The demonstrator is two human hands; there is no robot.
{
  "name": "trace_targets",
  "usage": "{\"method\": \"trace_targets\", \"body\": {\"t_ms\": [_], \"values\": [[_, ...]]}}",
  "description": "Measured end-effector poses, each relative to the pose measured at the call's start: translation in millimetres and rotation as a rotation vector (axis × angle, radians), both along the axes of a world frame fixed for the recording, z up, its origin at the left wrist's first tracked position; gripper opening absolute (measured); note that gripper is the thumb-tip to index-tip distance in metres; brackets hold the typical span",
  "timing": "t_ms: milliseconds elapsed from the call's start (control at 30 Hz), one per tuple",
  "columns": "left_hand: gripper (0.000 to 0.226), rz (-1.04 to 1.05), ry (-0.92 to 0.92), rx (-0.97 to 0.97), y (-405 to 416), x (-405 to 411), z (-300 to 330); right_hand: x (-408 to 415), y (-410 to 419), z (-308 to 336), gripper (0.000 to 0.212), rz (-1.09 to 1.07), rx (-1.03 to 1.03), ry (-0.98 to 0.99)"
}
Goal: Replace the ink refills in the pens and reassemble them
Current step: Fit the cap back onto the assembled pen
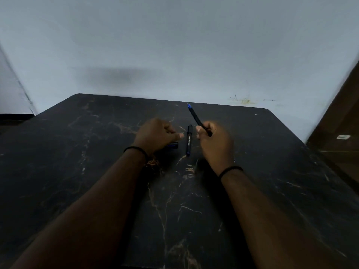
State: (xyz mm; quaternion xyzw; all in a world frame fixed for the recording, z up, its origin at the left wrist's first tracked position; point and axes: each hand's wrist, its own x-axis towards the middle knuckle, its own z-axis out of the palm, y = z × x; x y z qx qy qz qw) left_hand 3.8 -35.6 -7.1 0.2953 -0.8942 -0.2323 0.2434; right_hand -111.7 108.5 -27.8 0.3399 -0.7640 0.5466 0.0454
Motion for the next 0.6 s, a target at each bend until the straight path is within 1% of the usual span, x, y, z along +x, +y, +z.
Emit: {"method": "trace_targets", "body": {"t_ms": [33,100,167,233,300,367,433,467,533,600], "values": [[0.027,-0.021,-0.086,0.012,-0.4,0.3,0.6,-1.3,-1.0,-1.2,0.014,-0.007,0.005,0.01],[0.023,-0.046,-0.178,-0.002,0.1,-0.4,3.0,-2.6,-2.2,-2.7,0.016,-0.014,0.023,0.044],[0.019,-0.033,-0.192,-0.083,-1.8,-2.2,4.7,-3.5,-2.5,-4.0,0.018,-0.006,0.05,0.051],[0.018,-0.002,-0.135,-0.094,-1.9,-4.0,1.9,-3.3,-2.9,-4.6,0.017,0.016,0.059,0.032],[0.019,0.035,0.024,-0.012,0.1,-5.8,-4.6,-2.6,-3.2,-4.1,0.016,0.034,0.045,0.017],[0.016,0.062,0.261,0.127,1.9,-7.9,-8.4,-1.7,-2.6,-3.0,0.015,0.053,0.038,0.011],[0.011,0.073,0.513,0.378,2.6,-9.6,-6.7,-1.5,-1.9,-2.6,0.016,0.077,0.055,0.021],[0.011,0.086,0.606,0.49,1.6,-9.7,-5.0,-1.0,-1.5,-2.4,0.017,0.092,0.067,0.021],[0.02,0.099,0.713,0.614,-1.6,-8.3,-2.8,0.6,-1.1,-2.3,0.016,0.122,0.084,0.027],[0.032,0.07,0.767,0.674,-2.4,-6.3,-1.6,2.6,-1.2,-2.3,0.013,0.145,0.093,0.044]]}}
